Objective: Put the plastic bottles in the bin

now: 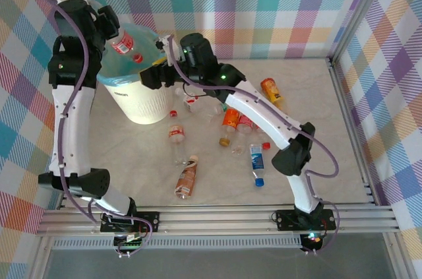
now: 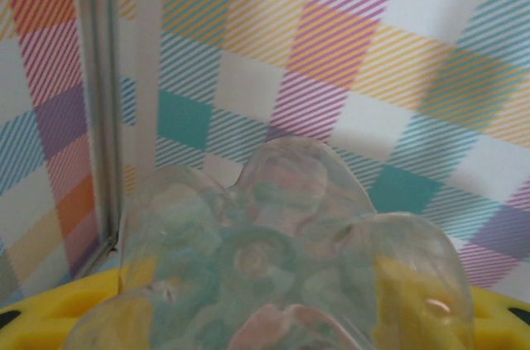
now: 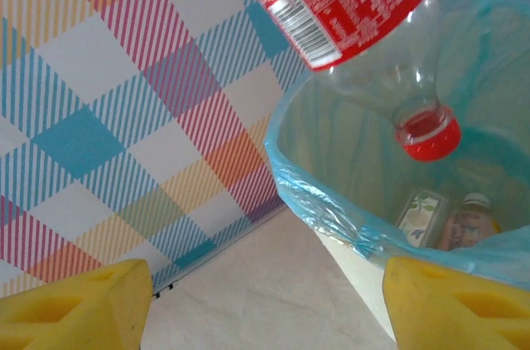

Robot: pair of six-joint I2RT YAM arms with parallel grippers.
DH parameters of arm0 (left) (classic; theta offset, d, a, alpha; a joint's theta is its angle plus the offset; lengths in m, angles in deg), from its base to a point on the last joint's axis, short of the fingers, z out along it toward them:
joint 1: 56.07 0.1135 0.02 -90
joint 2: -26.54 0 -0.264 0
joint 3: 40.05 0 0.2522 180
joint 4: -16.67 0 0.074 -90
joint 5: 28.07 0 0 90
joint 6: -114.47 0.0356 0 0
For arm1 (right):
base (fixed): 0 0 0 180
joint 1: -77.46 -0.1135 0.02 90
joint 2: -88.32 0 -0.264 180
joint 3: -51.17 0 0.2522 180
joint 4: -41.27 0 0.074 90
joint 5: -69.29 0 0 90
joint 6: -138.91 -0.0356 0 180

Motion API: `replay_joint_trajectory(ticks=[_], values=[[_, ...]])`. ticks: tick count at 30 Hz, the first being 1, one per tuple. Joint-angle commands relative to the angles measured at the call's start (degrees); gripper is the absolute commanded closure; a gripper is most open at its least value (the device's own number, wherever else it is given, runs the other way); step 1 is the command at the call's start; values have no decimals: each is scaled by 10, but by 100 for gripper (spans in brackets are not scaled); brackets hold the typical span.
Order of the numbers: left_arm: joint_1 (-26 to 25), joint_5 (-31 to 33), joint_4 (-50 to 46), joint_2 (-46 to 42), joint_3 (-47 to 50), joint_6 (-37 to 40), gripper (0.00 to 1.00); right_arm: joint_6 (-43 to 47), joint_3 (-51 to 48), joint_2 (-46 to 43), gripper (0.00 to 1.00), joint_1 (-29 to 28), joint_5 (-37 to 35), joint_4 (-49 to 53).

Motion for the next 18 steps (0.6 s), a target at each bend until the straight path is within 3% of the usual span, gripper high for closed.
replay_joint_trajectory(ticks=[1, 18], values=[[29, -30, 12, 25, -4, 15, 47, -23, 41, 12, 27, -10, 27, 16], [52, -134, 44, 113, 153, 69, 41, -10, 4, -2, 27, -24, 23, 45]])
